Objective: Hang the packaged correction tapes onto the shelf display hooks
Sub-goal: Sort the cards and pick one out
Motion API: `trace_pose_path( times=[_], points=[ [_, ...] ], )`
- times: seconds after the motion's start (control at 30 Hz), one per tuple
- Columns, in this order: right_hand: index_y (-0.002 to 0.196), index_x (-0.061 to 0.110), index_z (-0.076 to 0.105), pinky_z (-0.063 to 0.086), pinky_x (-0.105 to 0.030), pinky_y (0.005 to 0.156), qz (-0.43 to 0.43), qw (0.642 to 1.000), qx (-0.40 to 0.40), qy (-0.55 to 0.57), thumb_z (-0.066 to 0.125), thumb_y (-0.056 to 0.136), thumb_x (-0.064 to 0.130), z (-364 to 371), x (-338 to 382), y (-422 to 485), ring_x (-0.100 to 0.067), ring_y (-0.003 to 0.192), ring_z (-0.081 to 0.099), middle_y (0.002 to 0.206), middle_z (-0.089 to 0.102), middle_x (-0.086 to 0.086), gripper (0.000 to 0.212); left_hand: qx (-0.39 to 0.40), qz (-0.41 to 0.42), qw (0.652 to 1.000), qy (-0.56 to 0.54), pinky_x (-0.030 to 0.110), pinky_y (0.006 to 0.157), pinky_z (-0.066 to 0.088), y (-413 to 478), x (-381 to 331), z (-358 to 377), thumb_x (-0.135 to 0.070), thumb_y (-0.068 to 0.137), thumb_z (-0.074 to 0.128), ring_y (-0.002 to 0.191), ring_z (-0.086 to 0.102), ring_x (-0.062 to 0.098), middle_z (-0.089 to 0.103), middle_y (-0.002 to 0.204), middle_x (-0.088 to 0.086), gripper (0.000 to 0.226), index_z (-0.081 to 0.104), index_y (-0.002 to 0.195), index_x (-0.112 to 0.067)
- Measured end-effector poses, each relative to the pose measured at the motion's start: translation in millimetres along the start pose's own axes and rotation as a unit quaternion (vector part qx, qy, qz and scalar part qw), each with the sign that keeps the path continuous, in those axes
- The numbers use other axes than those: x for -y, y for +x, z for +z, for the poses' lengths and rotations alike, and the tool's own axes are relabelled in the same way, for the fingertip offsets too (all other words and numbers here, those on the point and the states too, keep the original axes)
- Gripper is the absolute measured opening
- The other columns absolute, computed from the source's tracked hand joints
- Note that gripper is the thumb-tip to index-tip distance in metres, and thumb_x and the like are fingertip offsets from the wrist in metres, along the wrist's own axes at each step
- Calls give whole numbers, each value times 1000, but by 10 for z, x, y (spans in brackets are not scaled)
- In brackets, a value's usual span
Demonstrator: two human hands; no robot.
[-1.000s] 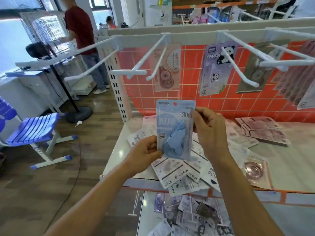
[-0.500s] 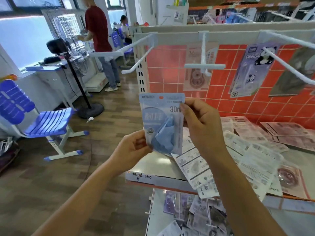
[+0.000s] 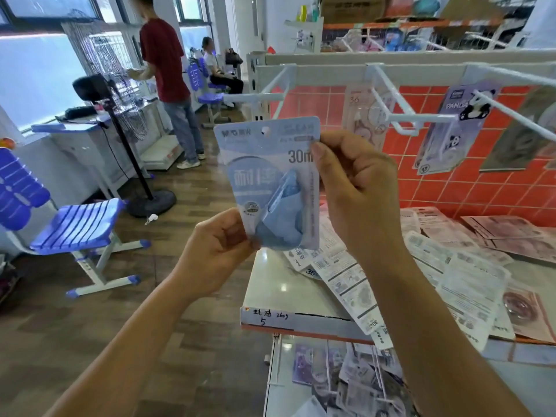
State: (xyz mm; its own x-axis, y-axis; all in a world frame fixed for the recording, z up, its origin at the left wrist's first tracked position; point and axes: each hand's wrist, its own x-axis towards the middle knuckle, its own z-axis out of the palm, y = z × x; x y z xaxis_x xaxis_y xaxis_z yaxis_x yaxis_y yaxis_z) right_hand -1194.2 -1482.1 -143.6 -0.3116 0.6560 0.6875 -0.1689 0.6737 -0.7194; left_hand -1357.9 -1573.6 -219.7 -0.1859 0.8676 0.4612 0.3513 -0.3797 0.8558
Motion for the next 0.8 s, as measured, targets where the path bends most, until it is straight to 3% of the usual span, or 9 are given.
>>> trace_pose_path(
  times=[0.13, 0.37, 0.5, 0.6, 0.8],
  points=[
    [101, 14, 66, 57, -34, 61, 22, 1000, -16, -2, 51, 94, 16, 66, -32, 33, -12, 76, 66, 88, 68, 9, 16, -3, -8, 1000, -3, 20, 78, 54, 13, 24, -49, -3, 80, 63, 92, 69, 6, 73, 96, -12, 26, 61, 104, -13],
    [100, 18, 63, 59, -41, 69, 38, 998, -30, -29, 48, 92, 26, 106, -168, 44, -12, 87, 67, 95, 67, 10, 19, 12, -23, 1000, 0, 19, 77, 55, 35, 58, -90, -10, 79, 63, 94, 69, 7, 73, 100, -13, 31, 60, 109, -17],
    [98, 21, 65, 59, -44, 68, 61, 997, -28, -49, 49, 92, 27, 133, -306, 138, -14, 85, 69, 94, 70, 9, 18, 9, -44, 999, -2, 20, 78, 54, 137, 168, -127, 1, 83, 63, 94, 69, 7, 73, 100, -13, 32, 60, 109, -18],
    [94, 24, 65, 59, -46, 69, 69, 997, -17, -43, 51, 94, 23, 136, -457, 274, -16, 86, 70, 95, 72, 3, 14, -4, -52, 997, 55, 17, 77, 54, 287, 259, -161, 7, 86, 62, 93, 69, 5, 73, 97, -14, 35, 62, 105, -23],
    [97, 12, 68, 59, -45, 67, 90, 990, -35, -105, 54, 95, 19, 207, -803, 781, -21, 79, 70, 88, 71, -3, 16, -37, -96, 973, 207, 25, 75, 56, 840, 528, -237, -11, 87, 67, 78, 69, 3, 72, 88, -9, 15, 68, 97, -23]
  ],
)
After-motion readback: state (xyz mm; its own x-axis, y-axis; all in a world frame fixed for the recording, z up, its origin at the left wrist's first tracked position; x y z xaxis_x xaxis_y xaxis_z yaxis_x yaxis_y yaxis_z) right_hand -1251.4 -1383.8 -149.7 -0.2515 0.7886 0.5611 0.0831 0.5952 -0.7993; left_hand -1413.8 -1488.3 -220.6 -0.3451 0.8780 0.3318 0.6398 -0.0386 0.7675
